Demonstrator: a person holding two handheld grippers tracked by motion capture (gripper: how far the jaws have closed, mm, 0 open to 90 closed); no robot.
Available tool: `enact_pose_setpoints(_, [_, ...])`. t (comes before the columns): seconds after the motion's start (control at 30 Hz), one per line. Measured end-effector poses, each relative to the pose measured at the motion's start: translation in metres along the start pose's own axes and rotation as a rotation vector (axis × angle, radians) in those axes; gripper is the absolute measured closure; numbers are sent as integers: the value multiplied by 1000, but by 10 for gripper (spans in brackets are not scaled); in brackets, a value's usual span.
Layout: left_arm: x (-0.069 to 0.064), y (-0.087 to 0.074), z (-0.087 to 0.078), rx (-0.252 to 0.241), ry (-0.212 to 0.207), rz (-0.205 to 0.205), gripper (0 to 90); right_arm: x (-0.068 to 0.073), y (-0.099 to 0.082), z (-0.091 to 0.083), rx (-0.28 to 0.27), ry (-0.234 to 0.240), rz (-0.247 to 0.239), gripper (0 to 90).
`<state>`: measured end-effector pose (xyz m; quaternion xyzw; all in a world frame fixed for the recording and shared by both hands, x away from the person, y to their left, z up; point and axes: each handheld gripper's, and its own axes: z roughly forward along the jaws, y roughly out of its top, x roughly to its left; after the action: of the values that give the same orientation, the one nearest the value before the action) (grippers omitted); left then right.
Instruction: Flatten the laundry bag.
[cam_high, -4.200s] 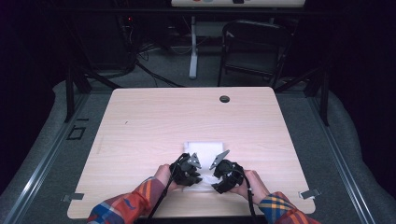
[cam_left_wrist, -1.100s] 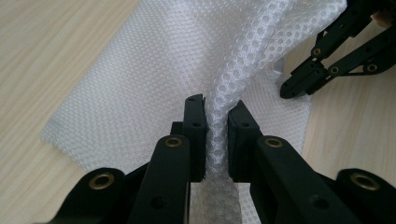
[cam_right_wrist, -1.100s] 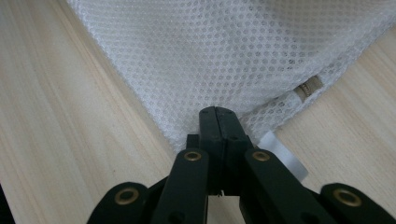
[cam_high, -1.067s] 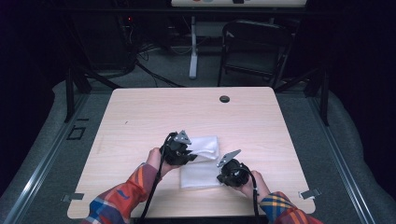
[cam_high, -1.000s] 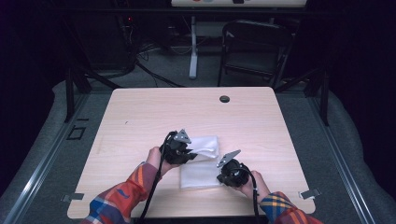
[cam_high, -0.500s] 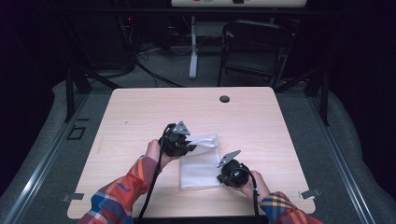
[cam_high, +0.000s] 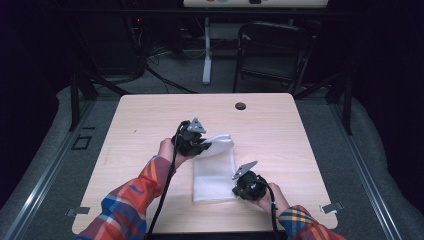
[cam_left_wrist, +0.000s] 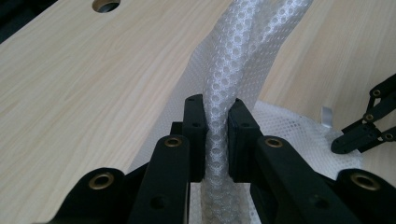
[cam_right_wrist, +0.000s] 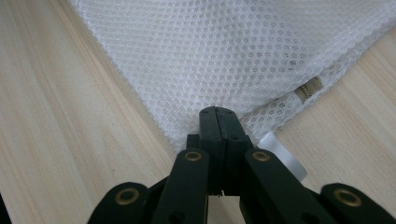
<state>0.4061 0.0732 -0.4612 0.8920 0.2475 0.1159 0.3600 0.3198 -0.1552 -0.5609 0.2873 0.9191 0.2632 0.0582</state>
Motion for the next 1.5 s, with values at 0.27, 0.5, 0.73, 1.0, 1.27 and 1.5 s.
enact_pose_setpoints(0.27, [10, 10, 1, 1, 19, -5, 804, 0, 0, 0, 1, 0, 1, 900])
enact_pose_setpoints(0.5, [22, 21, 3, -5, 39, -19, 800, 0, 0, 0, 4, 4, 2, 900])
enact_pose_setpoints(0.73, [29, 32, 7, 4, 67, -13, 796, 0, 1, -1, 10, -1, -10, 900])
enact_pose_setpoints(1.0, [33, 42, 14, 15, 99, 7, 795, 5, 2, -1, 38, 15, -21, 900])
enact_pose_setpoints(1.27, [37, 46, 22, 14, 128, 2, 792, 15, 2, -1, 49, 51, -24, 900])
enact_pose_setpoints(1.5, [43, 50, 28, 2, 196, -20, 727, 16, 2, -2, 62, 49, -37, 900])
